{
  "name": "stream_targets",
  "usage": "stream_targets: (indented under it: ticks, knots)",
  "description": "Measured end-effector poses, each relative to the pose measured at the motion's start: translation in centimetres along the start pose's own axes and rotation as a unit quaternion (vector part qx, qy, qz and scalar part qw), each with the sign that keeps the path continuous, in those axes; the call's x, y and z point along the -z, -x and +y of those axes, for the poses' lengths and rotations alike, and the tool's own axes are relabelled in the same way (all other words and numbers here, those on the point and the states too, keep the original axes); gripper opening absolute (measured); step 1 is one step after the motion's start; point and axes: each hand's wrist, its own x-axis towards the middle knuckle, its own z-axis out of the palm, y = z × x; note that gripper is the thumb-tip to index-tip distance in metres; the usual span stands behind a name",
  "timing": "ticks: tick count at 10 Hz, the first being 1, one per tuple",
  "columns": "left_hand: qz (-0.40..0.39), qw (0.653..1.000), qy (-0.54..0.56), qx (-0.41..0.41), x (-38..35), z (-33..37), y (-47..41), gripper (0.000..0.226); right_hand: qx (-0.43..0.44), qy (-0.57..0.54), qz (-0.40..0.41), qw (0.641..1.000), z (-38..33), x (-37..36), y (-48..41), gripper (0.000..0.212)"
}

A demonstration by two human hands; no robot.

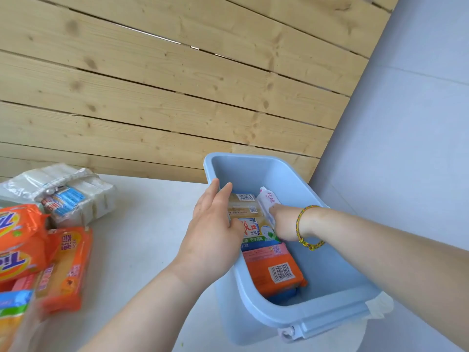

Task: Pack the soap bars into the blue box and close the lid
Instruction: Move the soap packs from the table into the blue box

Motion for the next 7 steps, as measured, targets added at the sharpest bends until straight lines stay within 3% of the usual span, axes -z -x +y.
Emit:
stream_targets:
  ticks: [2, 3, 4, 7]
  knots:
    - [0.013, 1.000, 0.008, -0.012, -0.2, -0.2, -0.2, 0.062, 0.006, -0.069, 0.016, 0.997, -0.4, -1.0, -1.6, 0.065]
    - [0.012, 1.000, 0.019, -0.011, -0.2, -0.2, -0.2, 0.061, -0.009, -0.049, -0.025, 0.998, -0.8, -0.2, -2.2, 0.045]
    - [0.016, 0.999, 0.024, -0.014, -0.3, -0.4, -0.3, 0.061, -0.002, -0.034, -0.074, 0.997, -0.8, 0.2, -2.6, 0.042]
    - [0.009, 1.000, 0.004, -0.010, -0.2, -0.1, -0.3, 0.061, -0.013, -0.072, -0.003, 0.997, 0.4, 1.6, -1.8, 0.021]
